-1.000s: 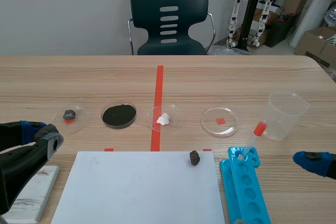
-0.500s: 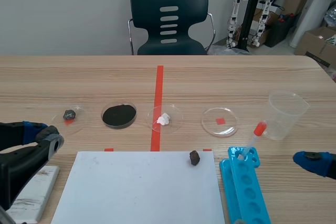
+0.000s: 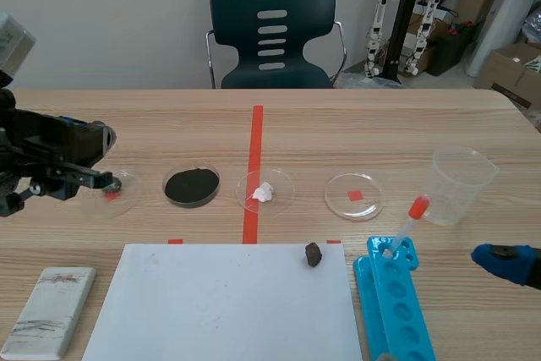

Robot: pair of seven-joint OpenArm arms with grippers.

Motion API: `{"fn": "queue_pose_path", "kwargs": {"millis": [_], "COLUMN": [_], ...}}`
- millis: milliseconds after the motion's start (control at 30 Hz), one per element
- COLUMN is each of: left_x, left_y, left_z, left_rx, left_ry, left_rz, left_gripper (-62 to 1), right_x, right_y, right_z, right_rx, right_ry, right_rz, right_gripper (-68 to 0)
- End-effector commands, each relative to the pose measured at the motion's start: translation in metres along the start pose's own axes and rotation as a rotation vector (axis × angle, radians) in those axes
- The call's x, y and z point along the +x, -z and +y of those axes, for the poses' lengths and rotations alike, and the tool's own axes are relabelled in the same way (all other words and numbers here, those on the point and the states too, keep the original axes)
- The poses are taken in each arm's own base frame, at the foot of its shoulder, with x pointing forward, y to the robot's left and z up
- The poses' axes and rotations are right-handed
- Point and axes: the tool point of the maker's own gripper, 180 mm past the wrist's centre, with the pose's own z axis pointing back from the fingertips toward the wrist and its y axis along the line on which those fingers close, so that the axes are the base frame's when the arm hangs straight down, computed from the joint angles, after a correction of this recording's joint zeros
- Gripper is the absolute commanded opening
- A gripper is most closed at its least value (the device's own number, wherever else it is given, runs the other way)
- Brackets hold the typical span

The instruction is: Lower the mineral onto the iron filings and hold still

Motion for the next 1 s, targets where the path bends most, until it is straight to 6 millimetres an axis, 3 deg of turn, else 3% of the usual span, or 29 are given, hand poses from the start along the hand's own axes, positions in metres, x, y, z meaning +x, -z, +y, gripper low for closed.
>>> {"fn": "queue_pose_path", "kwargs": {"millis": [0, 333, 500, 767, 967], "left_x": [0.000, -0.027, -0.034, -0.053, -0.062], "left_y": [0.013, 0.091, 0.124, 0.157, 0.171], "left_z": [0.004, 0.027, 0.019, -0.004, -0.010], "left_rx": [0.002, 0.075, 0.058, 0.014, 0.010], "left_ry": [-0.019, -0.157, -0.189, -0.193, -0.213], "left_rz": [0.006, 0.221, 0.300, 0.421, 0.482], "left_gripper": [-51.1, -51.1, -51.1, -51.1, -51.1], "right_x": [0.006, 0.006, 0.006, 0.006, 0.006], "right_y": [0.000, 0.000, 0.000, 0.000, 0.000], "right_z": [-0.002, -0.002, -0.002, -0.002, -0.002], "right_rx": [-0.006, -0.006, -0.006, -0.006, -0.006], "right_ry": [0.003, 0.003, 0.003, 0.003, 0.003], "right_rz": [-0.026, -0.026, -0.026, -0.026, -0.026], "right_gripper": [-3.7, -3.7, -3.7, -3.7, -3.7]}}
